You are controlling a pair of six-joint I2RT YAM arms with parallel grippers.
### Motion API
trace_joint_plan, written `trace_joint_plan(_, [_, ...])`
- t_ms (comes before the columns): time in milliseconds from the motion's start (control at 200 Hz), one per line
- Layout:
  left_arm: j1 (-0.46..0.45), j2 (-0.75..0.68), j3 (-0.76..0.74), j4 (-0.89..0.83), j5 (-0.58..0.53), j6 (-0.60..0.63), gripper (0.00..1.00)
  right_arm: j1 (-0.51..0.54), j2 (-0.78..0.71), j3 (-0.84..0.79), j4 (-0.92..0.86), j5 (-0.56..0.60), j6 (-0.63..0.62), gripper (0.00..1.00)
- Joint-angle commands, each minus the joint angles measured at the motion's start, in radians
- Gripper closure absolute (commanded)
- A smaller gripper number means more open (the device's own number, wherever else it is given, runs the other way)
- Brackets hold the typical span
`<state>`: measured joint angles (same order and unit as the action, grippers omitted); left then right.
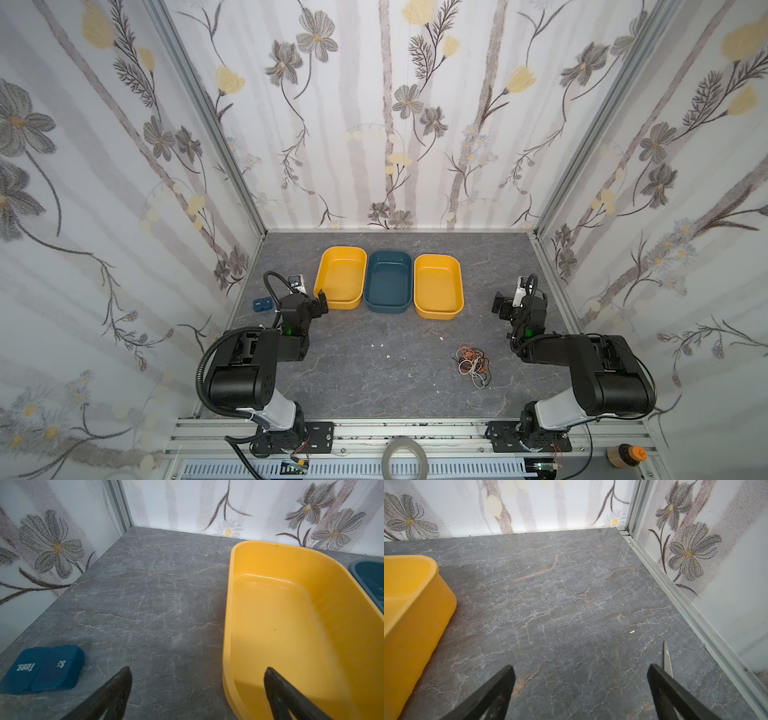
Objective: Untangle the cables
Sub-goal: 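Move both grippers from rest toward the tangled cable bundle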
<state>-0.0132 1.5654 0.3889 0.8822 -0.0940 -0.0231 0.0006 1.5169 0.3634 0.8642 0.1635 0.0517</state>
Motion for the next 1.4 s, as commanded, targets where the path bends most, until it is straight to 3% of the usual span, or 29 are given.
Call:
trace_joint_plan(0, [0.0, -0.001, 0.003, 0.025, -0.005, 0.0, 0.0, 0.0, -0.008, 0.002, 0.029, 0.012, 0.004, 0.01])
trace_joint_plan(225, [0.004, -0.146, 0.177, -0.428, -0.007, 0.009, 0.0, -0.018, -0.137, 0.13, -0.318, -0.007, 0.019, 0.01])
trace_joint_plan(450, [-0.003, -0.269, 0.309, -0.712, -0.011, -0.063, 0.0, -0.016, -0.266, 0.288, -0.678, -0.083, 0.097, 0.04])
trace_joint_plan(645, [-0.052, -0.365, 0.411, -0.911, 0.072, -0.177, 0.02, 0.012, -0.34, 0.411, -1.002, -0.171, 0.231, 0.05])
trace_joint_plan(839, [-0.184, -0.435, 0.431, -0.995, 0.138, -0.283, 0.05, 0.114, -0.414, 0.423, -1.27, -0.2, 0.387, 0.06])
trace_joint_plan(1069, [-0.426, -0.497, 0.364, -1.014, 0.088, -0.355, 0.05, 0.294, -0.537, 0.34, -1.464, -0.137, 0.547, 0.06])
trace_joint_plan(1219, [-0.562, -0.524, 0.282, -0.948, 0.039, -0.412, 0.05, 0.395, -0.636, 0.24, -1.519, -0.114, 0.662, 0.08])
trace_joint_plan(1394, [-0.648, -0.522, 0.215, -0.882, 0.016, -0.452, 0.05, 0.488, -0.654, 0.148, -1.483, -0.126, 0.747, 0.12])
